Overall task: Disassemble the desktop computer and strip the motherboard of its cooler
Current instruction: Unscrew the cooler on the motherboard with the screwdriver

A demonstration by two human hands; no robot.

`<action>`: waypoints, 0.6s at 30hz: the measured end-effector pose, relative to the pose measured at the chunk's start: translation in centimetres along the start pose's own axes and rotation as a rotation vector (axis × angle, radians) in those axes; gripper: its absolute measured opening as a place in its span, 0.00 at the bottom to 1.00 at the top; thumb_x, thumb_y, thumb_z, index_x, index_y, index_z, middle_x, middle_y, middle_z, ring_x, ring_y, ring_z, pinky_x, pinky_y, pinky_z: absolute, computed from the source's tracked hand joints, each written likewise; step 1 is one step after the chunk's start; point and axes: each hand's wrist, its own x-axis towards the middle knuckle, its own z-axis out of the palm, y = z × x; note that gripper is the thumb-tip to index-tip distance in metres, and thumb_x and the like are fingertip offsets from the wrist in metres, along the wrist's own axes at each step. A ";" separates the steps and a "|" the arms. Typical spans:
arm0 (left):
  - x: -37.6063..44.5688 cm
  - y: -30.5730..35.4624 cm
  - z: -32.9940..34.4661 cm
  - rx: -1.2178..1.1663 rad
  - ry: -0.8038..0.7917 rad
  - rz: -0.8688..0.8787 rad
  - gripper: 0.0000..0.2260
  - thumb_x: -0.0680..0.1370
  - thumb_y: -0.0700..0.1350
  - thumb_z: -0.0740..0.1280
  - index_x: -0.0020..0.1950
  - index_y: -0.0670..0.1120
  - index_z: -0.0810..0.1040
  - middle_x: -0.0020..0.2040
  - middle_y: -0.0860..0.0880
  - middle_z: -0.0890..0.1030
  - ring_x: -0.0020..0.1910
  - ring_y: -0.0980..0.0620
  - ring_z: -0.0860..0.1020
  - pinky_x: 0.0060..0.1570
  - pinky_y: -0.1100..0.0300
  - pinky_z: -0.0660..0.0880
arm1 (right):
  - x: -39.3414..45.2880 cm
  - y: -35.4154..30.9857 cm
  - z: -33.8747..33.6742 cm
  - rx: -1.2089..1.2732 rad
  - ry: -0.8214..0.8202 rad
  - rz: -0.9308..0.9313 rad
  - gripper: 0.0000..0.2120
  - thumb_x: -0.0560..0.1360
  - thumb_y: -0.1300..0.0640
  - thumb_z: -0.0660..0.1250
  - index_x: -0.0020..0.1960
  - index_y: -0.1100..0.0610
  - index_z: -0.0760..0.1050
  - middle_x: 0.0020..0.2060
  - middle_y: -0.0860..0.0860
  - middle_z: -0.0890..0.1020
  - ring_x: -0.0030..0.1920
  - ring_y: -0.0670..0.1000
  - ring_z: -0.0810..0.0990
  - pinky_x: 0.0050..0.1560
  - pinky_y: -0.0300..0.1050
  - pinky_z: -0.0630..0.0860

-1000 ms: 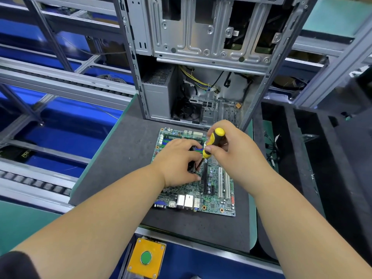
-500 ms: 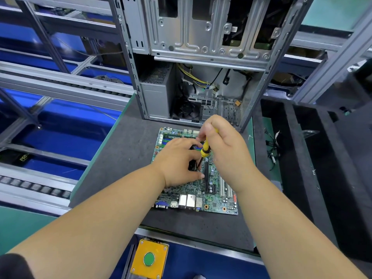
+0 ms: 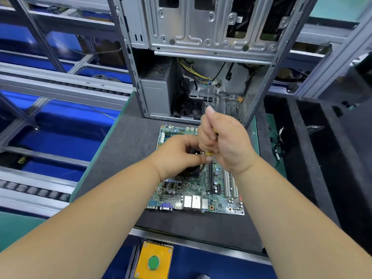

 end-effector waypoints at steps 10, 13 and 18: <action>0.2 1.6 0.2 -0.122 0.061 0.083 0.07 0.74 0.33 0.69 0.44 0.45 0.80 0.36 0.59 0.81 0.36 0.66 0.76 0.39 0.73 0.72 | -0.4 -0.8 0.0 -0.741 0.211 0.063 0.11 0.74 0.47 0.52 0.38 0.46 0.70 0.42 0.46 0.71 0.50 0.54 0.70 0.50 0.55 0.69; 0.4 2.0 0.7 -0.004 0.062 0.119 0.14 0.75 0.31 0.69 0.45 0.51 0.80 0.35 0.63 0.81 0.38 0.69 0.76 0.41 0.75 0.71 | -1.0 -0.8 0.2 -0.511 0.322 0.017 0.10 0.74 0.47 0.58 0.38 0.52 0.70 0.35 0.48 0.69 0.40 0.49 0.69 0.39 0.45 0.69; 0.5 2.4 1.4 0.044 0.167 0.165 0.13 0.70 0.37 0.74 0.38 0.55 0.79 0.33 0.60 0.79 0.34 0.64 0.74 0.40 0.70 0.70 | -1.7 -0.3 2.0 -0.201 0.572 -0.134 0.15 0.75 0.44 0.63 0.35 0.53 0.72 0.31 0.48 0.71 0.35 0.51 0.70 0.38 0.48 0.68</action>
